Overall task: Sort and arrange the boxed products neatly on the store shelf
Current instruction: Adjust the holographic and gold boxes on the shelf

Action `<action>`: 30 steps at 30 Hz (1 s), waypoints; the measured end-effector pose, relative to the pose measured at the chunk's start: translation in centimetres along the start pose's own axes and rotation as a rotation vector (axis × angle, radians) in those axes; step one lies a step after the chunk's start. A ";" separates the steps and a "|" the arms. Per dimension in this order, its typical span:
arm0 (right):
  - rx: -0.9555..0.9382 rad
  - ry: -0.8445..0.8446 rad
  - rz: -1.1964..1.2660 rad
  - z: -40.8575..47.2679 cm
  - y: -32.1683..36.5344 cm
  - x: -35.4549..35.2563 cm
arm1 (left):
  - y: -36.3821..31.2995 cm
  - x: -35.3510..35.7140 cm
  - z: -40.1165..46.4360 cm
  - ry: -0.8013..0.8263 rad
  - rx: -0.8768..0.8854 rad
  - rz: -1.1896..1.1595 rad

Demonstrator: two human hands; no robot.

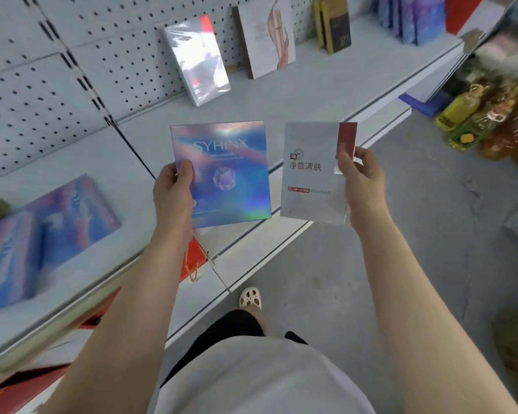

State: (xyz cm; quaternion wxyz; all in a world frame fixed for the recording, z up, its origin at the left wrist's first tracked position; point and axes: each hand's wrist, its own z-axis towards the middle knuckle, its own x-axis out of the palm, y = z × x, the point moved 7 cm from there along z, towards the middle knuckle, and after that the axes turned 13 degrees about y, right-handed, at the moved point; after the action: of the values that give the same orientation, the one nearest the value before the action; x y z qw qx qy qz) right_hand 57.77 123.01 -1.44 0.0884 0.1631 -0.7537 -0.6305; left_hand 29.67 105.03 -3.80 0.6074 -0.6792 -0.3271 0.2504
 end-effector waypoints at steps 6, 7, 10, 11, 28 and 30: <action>-0.078 0.152 -0.066 11.1 4.9 3.5 | -2.1 0.6 7.3 -0.147 -0.027 0.000; -0.096 0.200 -0.085 12.8 5.7 4.6 | -2.4 0.3 8.2 -0.176 -0.038 0.013; -0.148 0.357 -0.126 17.7 7.6 8.2 | -2.8 -0.5 9.8 -0.267 -0.063 0.019; -0.157 0.406 -0.134 19.5 7.9 9.4 | -2.8 -0.8 10.1 -0.295 -0.070 0.016; -0.629 0.996 -0.627 35.2 11.7 26.3 | 0.1 3.3 9.3 -0.796 -0.090 -0.026; -0.705 0.986 -0.681 35.2 12.2 27.0 | 0.0 3.9 9.6 -0.795 -0.090 -0.031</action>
State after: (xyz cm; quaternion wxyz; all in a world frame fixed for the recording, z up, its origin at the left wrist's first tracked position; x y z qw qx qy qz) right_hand 19.04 147.61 1.89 0.2652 0.6194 -0.2828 -0.6827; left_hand 25.18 114.27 -4.91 0.4070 -0.5503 -0.5573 0.4700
